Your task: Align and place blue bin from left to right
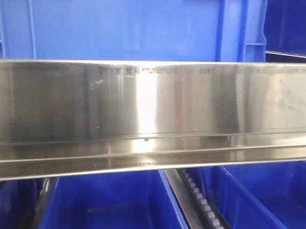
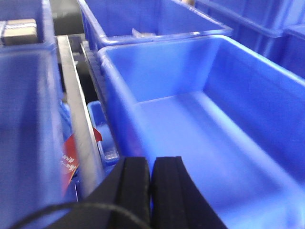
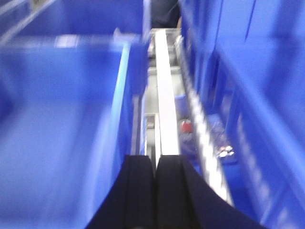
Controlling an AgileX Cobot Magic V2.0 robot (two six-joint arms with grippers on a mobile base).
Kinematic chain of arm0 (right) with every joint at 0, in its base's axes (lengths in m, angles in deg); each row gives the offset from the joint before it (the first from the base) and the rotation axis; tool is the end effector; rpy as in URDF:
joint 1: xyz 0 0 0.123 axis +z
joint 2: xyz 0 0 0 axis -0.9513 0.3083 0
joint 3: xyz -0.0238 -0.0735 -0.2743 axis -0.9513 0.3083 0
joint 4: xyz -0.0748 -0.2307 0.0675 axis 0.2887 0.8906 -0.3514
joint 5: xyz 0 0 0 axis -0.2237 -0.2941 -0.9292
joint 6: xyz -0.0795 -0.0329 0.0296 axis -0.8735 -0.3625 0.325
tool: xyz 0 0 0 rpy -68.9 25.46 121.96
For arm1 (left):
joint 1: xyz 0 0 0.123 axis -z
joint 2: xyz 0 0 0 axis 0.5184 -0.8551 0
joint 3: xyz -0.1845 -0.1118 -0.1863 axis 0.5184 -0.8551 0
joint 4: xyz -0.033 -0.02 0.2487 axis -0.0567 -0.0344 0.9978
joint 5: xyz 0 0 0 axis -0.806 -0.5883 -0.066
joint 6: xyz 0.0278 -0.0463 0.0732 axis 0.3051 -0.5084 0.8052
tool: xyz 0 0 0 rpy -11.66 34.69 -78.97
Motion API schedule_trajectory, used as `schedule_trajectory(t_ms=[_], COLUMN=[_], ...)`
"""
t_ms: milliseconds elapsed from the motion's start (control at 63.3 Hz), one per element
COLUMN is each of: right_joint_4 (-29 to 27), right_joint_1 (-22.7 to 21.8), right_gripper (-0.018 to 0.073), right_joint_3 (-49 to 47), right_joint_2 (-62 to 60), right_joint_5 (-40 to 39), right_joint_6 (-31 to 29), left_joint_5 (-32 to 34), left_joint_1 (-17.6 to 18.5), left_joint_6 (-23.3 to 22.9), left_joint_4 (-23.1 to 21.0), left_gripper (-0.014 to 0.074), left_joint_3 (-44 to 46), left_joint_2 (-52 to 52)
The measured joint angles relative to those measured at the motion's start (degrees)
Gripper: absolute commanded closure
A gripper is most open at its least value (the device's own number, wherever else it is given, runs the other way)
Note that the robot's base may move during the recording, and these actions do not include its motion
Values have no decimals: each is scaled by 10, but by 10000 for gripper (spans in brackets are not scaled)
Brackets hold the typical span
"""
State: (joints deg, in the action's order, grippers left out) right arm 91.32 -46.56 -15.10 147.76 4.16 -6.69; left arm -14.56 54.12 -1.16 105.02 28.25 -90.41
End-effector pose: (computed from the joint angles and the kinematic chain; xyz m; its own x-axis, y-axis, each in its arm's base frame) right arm 0.1993 0.0836 0.4927 -0.3845 -0.1004 -0.9177 -0.3068 0.9515 0.0245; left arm 0.1021 -0.0169 0.4636 -0.3022 -0.0725 -0.9505 0.0865 0.9909 -0.1031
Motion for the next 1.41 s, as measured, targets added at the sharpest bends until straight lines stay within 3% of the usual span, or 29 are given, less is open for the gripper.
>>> schedule_trajectory(t_ms=[268,490,1406], right_joint_4=[-3,-3,-3], right_joint_1=[0,0,0], right_gripper=[629,629,629], right_joint_3=[308,460,488], right_joint_2=[-223,-343,-376], right_joint_5=[-197,-266,-294], right_joint_6=[0,0,0], left_joint_5=[47,47,47], left_joint_1=[0,0,0], left_joint_6=[23,28,28], left_joint_4=[-2,-18,-19], left_gripper=[584,584,584], left_joint_3=[-141,-198,-207], left_joint_2=[240,348,376])
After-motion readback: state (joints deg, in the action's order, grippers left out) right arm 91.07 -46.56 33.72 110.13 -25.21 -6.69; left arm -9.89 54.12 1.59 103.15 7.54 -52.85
